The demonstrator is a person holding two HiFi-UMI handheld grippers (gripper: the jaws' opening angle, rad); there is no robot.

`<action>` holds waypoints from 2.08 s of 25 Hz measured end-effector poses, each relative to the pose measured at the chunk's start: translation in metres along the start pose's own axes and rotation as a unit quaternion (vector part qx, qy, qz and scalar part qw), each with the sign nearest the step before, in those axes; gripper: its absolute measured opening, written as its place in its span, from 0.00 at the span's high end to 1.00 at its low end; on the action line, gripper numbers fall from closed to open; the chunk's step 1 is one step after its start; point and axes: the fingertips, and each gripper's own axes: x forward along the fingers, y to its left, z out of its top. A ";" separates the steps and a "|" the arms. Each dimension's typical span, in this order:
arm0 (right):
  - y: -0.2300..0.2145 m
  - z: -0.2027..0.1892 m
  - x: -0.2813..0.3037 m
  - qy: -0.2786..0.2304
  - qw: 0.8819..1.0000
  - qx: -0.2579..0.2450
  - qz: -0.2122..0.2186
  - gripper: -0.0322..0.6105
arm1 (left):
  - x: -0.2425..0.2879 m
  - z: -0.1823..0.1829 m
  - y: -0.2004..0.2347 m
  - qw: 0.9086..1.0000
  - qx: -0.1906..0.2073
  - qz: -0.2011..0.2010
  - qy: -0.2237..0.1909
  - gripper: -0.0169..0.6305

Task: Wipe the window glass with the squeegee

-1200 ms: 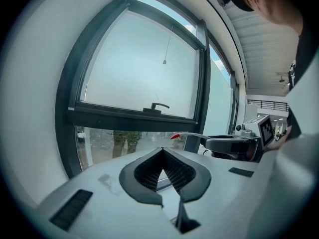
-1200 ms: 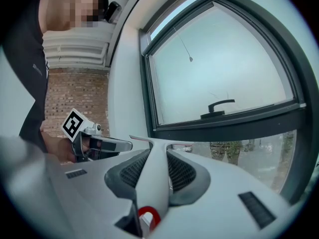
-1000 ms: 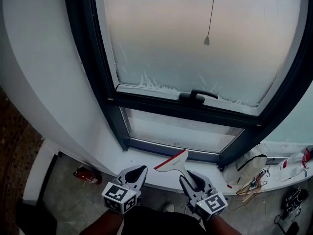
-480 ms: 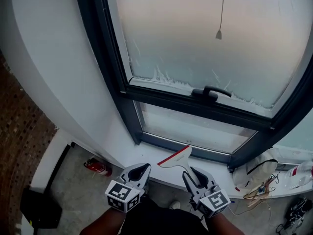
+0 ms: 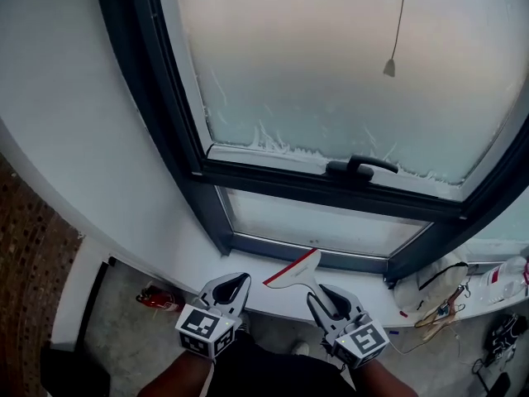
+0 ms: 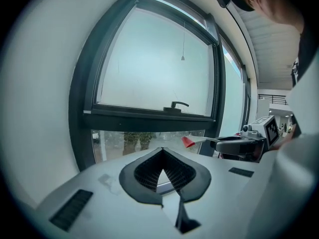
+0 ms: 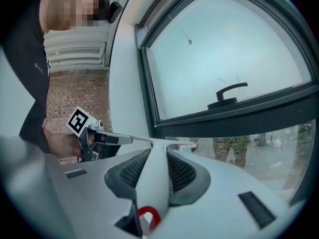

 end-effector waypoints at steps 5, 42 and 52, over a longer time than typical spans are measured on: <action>0.002 0.015 0.044 0.004 0.999 -0.038 -0.021 0.81 | 0.016 0.016 0.041 1.000 0.015 -0.024 -0.011 0.97; -0.007 0.188 0.344 0.047 0.627 -0.774 -0.075 0.81 | 0.035 0.029 0.168 0.997 -0.031 -0.065 -0.037 0.97; -0.018 0.187 0.340 0.036 0.615 -0.783 -0.080 0.81 | 0.034 0.031 0.165 0.998 -0.023 -0.046 -0.032 0.97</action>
